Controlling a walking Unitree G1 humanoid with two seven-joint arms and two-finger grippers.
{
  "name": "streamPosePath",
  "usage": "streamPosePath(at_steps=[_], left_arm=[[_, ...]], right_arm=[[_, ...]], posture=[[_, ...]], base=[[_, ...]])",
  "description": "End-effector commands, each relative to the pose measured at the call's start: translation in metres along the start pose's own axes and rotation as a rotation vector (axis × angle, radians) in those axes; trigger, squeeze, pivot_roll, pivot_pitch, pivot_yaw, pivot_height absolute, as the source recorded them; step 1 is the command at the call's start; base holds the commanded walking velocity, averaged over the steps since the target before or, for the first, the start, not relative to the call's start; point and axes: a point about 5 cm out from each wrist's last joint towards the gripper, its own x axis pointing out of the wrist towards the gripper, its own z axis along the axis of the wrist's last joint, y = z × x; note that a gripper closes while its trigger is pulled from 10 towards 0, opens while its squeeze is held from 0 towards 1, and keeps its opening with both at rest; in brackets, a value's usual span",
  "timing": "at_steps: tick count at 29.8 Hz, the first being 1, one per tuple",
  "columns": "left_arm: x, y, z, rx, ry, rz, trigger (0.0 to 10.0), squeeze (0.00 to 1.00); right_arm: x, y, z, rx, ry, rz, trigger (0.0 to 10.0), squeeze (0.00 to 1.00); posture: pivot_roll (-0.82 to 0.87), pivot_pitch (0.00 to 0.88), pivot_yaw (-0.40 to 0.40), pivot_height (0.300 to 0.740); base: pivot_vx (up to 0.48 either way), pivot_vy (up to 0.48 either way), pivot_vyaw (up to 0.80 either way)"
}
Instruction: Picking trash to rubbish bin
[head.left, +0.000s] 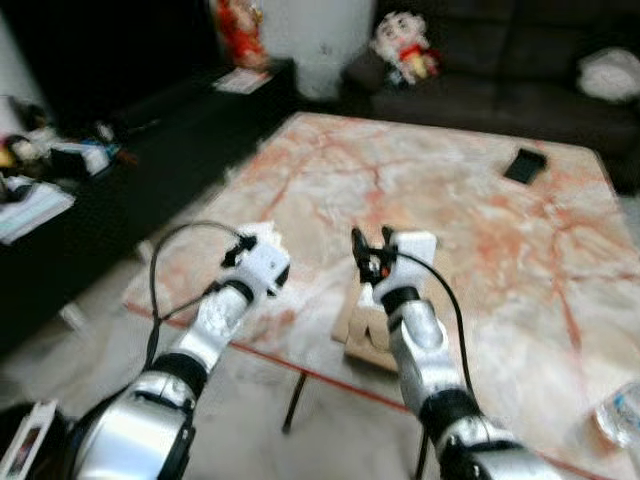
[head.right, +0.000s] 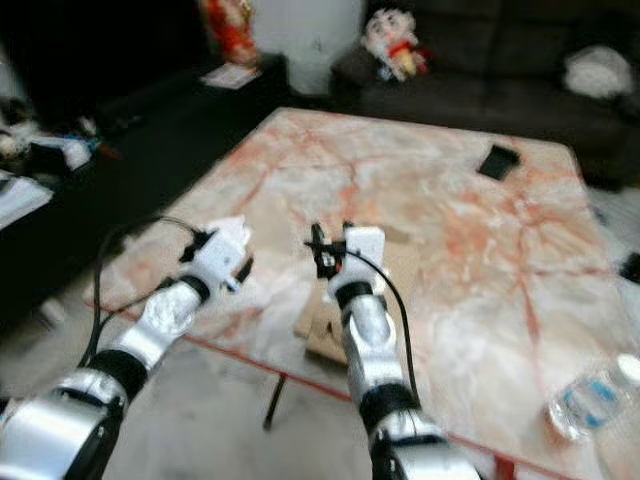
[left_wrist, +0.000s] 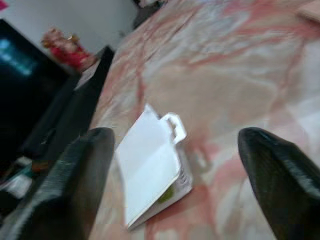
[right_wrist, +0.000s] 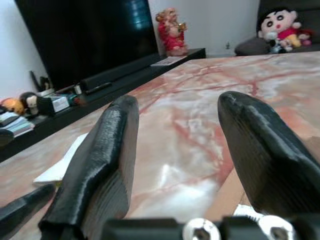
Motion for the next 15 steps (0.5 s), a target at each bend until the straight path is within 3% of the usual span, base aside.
streamPosePath(at_steps=[1, 3, 11, 15], left_arm=[[0.003, -0.001, 0.001, 0.047, 0.024, -0.001, 10.0, 0.00], [0.005, 0.001, 0.001, 0.092, 0.054, 0.015, 10.0, 0.00], [0.006, 0.013, -0.001, 0.131, 0.095, 0.086, 10.0, 0.00], [0.005, 0.025, -0.003, 0.087, 0.110, 0.159, 10.0, 0.00]], right_arm=[[0.000, -0.001, 0.002, 0.000, -0.008, -0.004, 10.0, 0.00], [-0.001, -0.001, 0.002, -0.002, -0.009, -0.003, 10.0, 0.00], [-0.007, -0.004, -0.001, -0.005, -0.010, -0.007, 10.0, 0.00], [-0.009, -0.003, -0.003, -0.005, -0.003, 0.000, 10.0, 0.00]], posture=[[-0.03, 0.021, -0.006, 0.740], [-0.03, 0.028, -0.007, 0.740], [-0.05, 0.051, -0.013, 0.740], [-0.05, 0.064, -0.026, 0.740]], base=[[0.000, 0.000, 0.00], [0.000, 0.000, 0.00], [0.000, 0.000, 0.00], [0.000, 0.000, 0.00]])
